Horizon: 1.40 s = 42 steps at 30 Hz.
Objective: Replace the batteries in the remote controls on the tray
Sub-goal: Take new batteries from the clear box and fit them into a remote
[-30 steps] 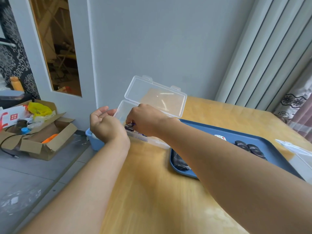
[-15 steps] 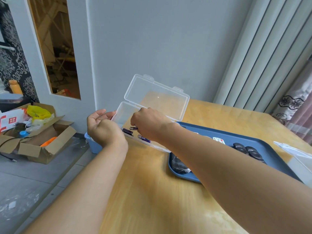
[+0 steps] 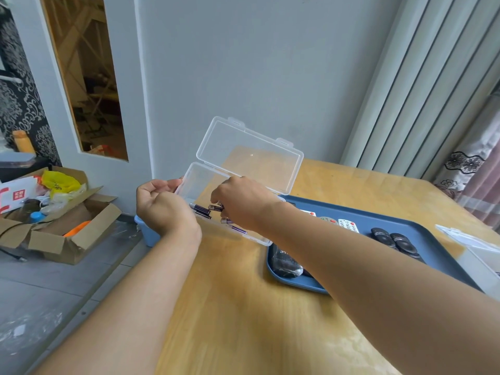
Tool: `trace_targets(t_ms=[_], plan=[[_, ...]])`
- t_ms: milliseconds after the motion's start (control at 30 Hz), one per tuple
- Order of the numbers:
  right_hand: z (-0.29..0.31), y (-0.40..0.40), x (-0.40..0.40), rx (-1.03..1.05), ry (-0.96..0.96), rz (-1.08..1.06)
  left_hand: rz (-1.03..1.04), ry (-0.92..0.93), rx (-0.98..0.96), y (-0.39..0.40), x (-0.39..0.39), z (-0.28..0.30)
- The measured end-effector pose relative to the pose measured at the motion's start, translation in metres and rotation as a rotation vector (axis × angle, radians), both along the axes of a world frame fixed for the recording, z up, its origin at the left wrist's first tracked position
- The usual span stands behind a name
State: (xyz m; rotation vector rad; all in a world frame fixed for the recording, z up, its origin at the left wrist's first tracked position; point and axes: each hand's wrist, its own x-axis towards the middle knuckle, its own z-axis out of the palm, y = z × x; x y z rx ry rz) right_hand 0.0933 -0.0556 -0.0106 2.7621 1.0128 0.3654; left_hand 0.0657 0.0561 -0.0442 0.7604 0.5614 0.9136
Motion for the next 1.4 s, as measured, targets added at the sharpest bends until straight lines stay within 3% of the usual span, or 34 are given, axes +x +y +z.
trace_targets(t_ms=[300, 400, 467, 533, 633, 700, 800, 867, 1000, 1133, 1233, 1300, 1400], plan=[[0.002, 0.005, -0.006, -0.037, -0.019, 0.021, 0.005, 0.056, 0.044, 0.001, 0.001, -0.001], [0.010, -0.003, -0.007, 0.103, 0.021, 0.045, -0.001, 0.070, 0.050, 0.001, 0.004, -0.003], [0.018, -0.015, -0.010, 0.291, 0.078, 0.044, -0.015, 0.099, 0.049, 0.003, 0.007, -0.006], [0.024, -0.032, -0.014, 0.625, 0.252, -0.002, -0.031, 0.129, 0.060, 0.003, 0.010, -0.009], [0.027, -0.065, -0.026, 1.300, 0.767, -0.038, -0.052, 0.156, 0.095, 0.004, 0.016, -0.015], [0.023, -0.089, -0.034, 1.644, 1.076, -0.061, -0.074, 0.185, 0.125, 0.007, 0.019, -0.019], [0.012, -0.126, -0.049, 1.867, 1.338, -0.112, -0.110, 0.229, 0.213, 0.006, 0.020, -0.022], [0.003, -0.149, -0.058, 1.923, 1.376, -0.151, -0.121, 0.254, 0.285, 0.001, 0.018, -0.021], [-0.004, -0.185, -0.076, 1.860, 1.233, -0.261, -0.078, 0.257, 0.537, -0.004, 0.011, -0.024], [-0.011, -0.212, -0.094, 1.581, 0.741, -0.407, 0.025, 0.020, 0.993, -0.026, -0.014, -0.011], [-0.015, -0.224, -0.103, 1.345, 0.416, -0.396, -0.321, -0.066, 1.154, -0.076, -0.055, 0.005], [-0.017, -0.227, -0.103, 1.348, 0.309, -0.360, -0.538, 0.135, 1.357, -0.111, -0.081, 0.011], [-0.018, -0.230, -0.102, 1.441, 0.244, -0.343, -0.544, 0.641, 1.816, -0.154, -0.107, 0.010]])
